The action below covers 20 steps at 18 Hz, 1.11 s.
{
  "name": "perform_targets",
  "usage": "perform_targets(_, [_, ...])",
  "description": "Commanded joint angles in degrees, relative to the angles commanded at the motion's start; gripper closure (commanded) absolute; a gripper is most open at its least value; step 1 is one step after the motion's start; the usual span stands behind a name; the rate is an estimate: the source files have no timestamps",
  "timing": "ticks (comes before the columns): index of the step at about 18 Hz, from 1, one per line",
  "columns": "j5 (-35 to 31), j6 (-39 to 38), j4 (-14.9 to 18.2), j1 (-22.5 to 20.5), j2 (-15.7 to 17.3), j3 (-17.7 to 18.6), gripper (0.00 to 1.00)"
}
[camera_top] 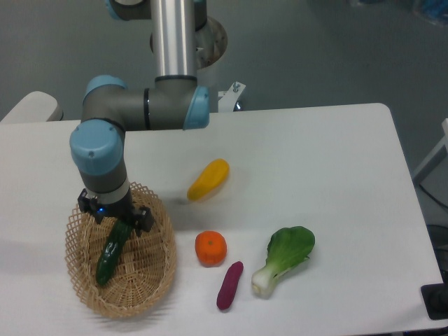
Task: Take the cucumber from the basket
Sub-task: 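Lower the gripper over the green cucumber in the basket, then close the gripper on the cucumber and lift it from the basket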
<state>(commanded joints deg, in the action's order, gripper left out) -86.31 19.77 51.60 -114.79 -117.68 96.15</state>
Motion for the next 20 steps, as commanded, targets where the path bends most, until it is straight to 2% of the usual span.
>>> perform_targets(8, [-0.35, 0.0, -0.88, 0.7, -2.47, -0.09, 0.0])
perform_targets(9, [-0.44, 0.0, -1.14, 0.7, -2.56, -0.09, 0.03])
perform_targets(10, [-0.44, -0.09, -1.23, 0.7, -2.73, 0.0, 0.1])
perform_targets(14, [-0.44, 0.18, -1.32, 0.7, -2.64, -0.18, 0.61])
perform_targets(17, [-0.53, 0.35, -1.32, 0.7, -2.56, -0.44, 0.72])
perform_targets(20, [-0.44, 0.44, -1.32, 0.62, -2.12, -0.44, 0.75])
